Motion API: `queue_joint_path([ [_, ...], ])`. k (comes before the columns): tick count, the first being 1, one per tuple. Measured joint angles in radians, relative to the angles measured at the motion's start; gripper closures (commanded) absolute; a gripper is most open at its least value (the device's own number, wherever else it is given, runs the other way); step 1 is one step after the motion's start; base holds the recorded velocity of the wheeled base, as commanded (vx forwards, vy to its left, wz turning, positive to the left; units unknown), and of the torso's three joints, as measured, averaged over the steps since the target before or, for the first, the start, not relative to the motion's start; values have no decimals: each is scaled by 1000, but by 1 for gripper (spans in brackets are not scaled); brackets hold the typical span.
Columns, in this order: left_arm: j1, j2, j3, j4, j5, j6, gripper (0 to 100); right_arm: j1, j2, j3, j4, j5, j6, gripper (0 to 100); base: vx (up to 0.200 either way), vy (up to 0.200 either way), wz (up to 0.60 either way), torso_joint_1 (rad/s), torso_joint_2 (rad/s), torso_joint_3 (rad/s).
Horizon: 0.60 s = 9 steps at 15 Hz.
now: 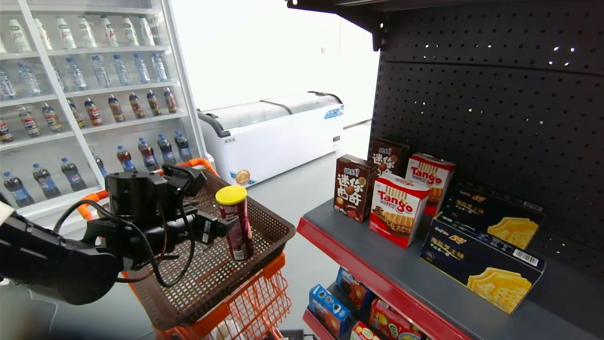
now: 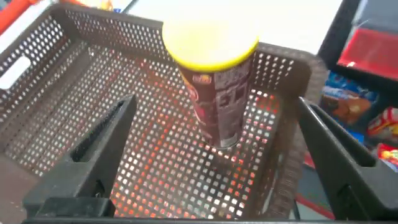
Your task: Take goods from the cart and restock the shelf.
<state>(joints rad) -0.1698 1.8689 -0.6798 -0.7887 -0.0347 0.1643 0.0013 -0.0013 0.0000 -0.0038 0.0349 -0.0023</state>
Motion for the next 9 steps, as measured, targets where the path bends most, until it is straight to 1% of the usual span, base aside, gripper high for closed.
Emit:
queue_joint_path([
  [2,-3,63,7,-46,40,-1,0,0,0,0,0,0,0,0,0,0,0,0,0,0],
  [3,-4,96,11,-88,81,-3,0,0,0,0,0,0,0,0,0,0,0,0,0,0],
  [4,-10,132,12,-135,126,-16,0,0,0,0,0,0,0,0,0,0,0,0,0,0],
  [5,-23,170,13,-193,158,-43,0,0,0,0,0,0,0,0,0,0,0,0,0,0],
  [6,-39,201,14,-238,174,-74,0,0,0,0,0,0,0,0,0,0,0,0,0,0],
  [7,-54,229,14,-257,178,-95,0,0,0,0,0,0,0,0,0,0,0,0,0,0],
  [8,-67,256,14,-266,179,-105,0,0,0,0,0,0,0,0,0,0,0,0,0,0],
  [9,-76,279,14,-270,181,-107,0,0,0,0,0,0,-1,0,0,0,0,0,0,0],
])
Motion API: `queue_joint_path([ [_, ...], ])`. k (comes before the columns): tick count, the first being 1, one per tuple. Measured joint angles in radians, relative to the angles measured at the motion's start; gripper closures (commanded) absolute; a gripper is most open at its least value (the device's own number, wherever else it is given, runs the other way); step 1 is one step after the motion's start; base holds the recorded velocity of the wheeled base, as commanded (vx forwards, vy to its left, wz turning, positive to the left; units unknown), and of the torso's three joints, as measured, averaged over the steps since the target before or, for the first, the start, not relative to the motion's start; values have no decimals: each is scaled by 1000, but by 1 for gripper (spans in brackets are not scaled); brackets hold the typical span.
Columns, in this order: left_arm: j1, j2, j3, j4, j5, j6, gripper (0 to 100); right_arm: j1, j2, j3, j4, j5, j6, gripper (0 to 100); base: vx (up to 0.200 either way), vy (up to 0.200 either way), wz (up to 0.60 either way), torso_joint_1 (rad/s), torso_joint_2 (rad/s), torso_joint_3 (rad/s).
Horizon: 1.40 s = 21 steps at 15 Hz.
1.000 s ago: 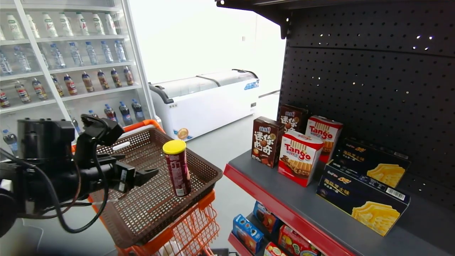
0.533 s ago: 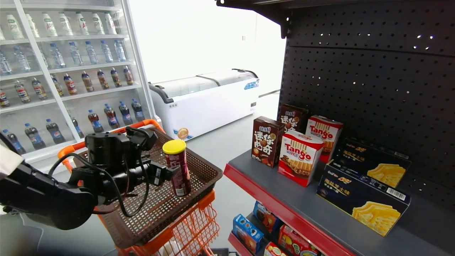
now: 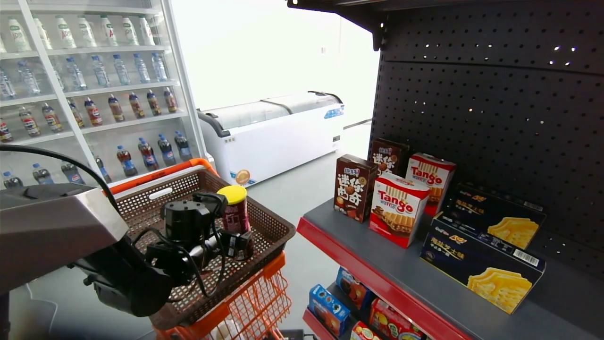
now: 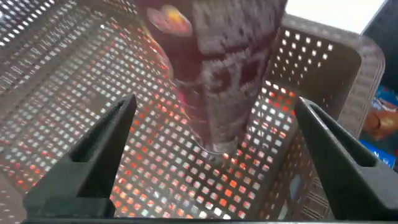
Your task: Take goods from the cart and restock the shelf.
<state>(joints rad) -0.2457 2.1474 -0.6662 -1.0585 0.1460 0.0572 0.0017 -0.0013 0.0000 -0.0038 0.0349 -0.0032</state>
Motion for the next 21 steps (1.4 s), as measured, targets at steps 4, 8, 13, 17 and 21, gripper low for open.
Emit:
queue_joint_path([
  [4,-14,71,-11,-112,34,5,0,0,0,0,0,0,0,0,0,0,0,0,0,0],
  [8,-18,133,-51,-168,45,9,0,-1,0,0,0,0,1,0,0,0,0,0,0,0],
  [13,0,183,-130,-169,115,37,0,0,0,0,0,0,0,0,0,0,0,0,0,0],
  [17,18,219,-193,-169,117,39,0,0,0,0,0,0,0,0,0,0,0,0,0,0],
  [21,24,238,-223,-174,128,45,100,-1,0,0,0,0,0,0,0,0,0,0,0,0],
])
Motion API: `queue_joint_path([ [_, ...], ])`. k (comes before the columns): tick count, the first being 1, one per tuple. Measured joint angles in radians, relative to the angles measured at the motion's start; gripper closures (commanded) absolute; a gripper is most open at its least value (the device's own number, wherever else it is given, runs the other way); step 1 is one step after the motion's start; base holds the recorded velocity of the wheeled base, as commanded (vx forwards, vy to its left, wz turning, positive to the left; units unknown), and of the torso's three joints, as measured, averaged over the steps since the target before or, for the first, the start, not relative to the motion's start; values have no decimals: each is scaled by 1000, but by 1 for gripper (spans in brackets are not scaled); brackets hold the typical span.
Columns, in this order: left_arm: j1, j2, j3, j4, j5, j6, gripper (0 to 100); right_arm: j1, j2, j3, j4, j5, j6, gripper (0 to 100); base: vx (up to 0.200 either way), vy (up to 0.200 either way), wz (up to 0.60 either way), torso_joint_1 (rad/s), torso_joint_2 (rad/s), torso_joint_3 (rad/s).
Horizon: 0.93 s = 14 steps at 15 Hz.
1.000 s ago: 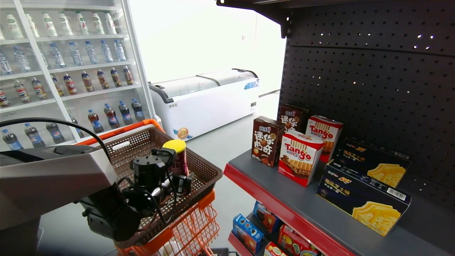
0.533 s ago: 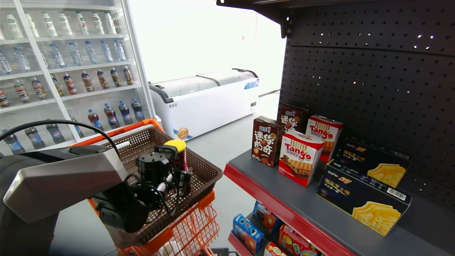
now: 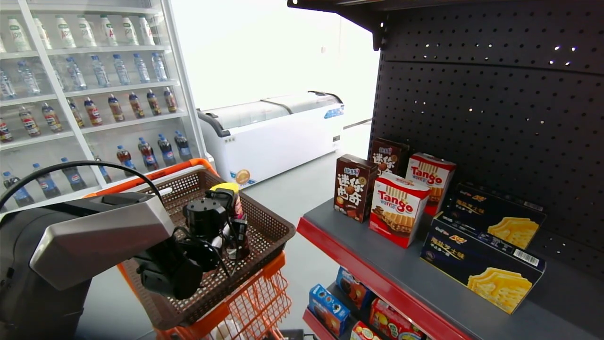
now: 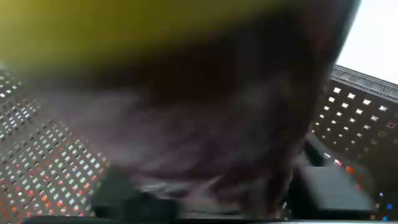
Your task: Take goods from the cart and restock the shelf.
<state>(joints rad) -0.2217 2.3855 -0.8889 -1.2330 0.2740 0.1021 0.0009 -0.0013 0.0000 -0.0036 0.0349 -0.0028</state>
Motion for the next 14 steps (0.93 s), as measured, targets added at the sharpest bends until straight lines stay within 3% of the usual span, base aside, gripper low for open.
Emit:
queue_joint_path([
  [6,-26,-46,13,37,-4,4,100,0,0,0,0,0,0,0,0,0,0,0,0,0],
  [9,-80,-145,-2,110,-111,0,100,0,0,0,0,0,0,0,0,0,0,0,0,0],
  [14,-188,-403,1,422,-261,-3,100,0,0,0,0,0,0,0,0,0,0,0,0,0],
])
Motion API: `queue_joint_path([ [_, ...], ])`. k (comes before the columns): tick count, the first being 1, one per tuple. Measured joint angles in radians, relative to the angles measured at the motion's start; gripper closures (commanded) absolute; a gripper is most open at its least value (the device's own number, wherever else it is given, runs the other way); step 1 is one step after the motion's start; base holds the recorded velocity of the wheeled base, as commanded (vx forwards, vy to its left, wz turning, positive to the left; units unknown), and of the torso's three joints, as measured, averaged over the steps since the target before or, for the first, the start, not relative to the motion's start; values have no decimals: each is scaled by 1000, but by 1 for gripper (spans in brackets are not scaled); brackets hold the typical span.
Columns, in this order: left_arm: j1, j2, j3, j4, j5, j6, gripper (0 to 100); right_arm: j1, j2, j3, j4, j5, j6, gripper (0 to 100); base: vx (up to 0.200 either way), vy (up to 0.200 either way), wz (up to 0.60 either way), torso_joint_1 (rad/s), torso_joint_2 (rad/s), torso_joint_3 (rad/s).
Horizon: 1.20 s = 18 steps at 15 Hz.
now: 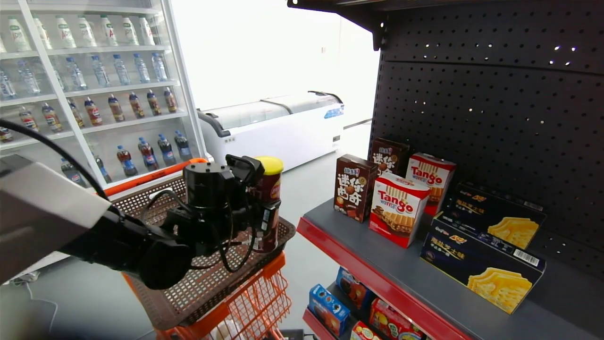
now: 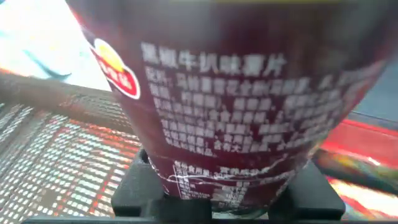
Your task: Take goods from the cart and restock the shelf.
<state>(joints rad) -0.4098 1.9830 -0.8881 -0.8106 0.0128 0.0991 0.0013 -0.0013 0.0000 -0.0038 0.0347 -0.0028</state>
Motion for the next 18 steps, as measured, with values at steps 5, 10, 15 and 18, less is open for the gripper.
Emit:
queue_joint_path([
  [5,-44,-333,32,249,-137,11,100,0,0,0,0,0,0,0,0,0,0,0,0,0],
  [10,-42,-510,131,246,-162,-10,100,-1,0,0,0,0,0,0,0,0,0,0,0,0],
  [15,-44,-556,215,245,-183,-50,100,0,0,0,0,2,-1,0,0,0,0,0,0,0],
  [18,-52,-582,223,257,-297,-52,100,-1,0,0,0,3,-1,0,0,0,0,0,0,0],
])
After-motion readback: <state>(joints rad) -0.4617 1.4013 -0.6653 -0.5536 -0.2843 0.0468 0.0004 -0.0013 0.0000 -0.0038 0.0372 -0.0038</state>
